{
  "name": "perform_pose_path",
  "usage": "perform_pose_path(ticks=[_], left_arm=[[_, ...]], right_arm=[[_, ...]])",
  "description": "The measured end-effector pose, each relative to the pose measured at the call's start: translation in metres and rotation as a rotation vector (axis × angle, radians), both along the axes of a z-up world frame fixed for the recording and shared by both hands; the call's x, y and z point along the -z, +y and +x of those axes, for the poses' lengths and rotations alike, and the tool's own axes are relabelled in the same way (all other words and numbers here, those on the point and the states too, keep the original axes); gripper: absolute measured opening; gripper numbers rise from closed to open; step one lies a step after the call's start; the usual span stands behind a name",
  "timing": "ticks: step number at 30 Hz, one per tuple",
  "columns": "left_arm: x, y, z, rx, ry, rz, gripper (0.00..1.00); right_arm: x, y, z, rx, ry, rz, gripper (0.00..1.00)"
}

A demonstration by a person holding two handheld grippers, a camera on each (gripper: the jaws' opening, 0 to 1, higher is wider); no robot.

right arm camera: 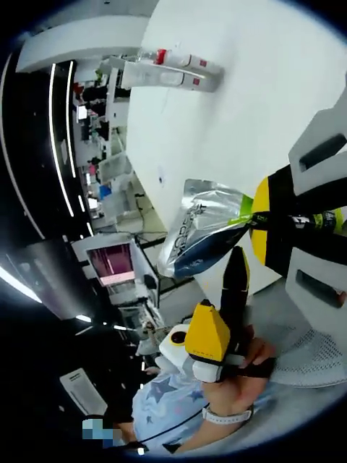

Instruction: Arrange the skincare products in the storage area until every visible bottle or jar stands upright without overlapping.

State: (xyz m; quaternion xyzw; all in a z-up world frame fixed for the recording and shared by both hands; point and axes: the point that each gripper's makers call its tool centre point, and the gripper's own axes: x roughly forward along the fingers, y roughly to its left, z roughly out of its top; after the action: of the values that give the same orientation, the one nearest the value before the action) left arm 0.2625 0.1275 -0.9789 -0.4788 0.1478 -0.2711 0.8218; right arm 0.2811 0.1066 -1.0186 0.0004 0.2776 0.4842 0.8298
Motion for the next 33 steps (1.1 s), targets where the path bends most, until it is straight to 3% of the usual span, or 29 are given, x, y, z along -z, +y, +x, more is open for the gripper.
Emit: perform_pose_path(ticks=[7,12,14,19,26,33], left_arm=[[0.000,0.010,0.009,-0.074,-0.005,-0.005,0.58],[0.001,0.014,0.013,-0.102,-0.009,0.000,0.57],[0.005,0.015,0.014,-0.110,0.019,0.006,0.56],[0.015,0.029,0.014,-0.158,0.066,0.023,0.38],[0.025,0.036,0.014,-0.181,0.139,0.005,0.23],[0.028,0.038,0.012,-0.178,0.182,-0.038,0.08]], right_arm=[[0.005,0.010,-0.013,-0.057,0.008,-0.025,0.00],[0.007,0.024,-0.027,-0.144,-0.015,-0.065,0.00],[0.007,0.028,-0.029,-0.162,-0.045,-0.086,0.00],[0.004,0.034,-0.034,-0.206,-0.088,-0.121,0.00],[0.006,0.036,-0.035,-0.256,-0.195,-0.232,0.00],[0.003,0.034,-0.032,-0.262,-0.257,-0.258,0.05]])
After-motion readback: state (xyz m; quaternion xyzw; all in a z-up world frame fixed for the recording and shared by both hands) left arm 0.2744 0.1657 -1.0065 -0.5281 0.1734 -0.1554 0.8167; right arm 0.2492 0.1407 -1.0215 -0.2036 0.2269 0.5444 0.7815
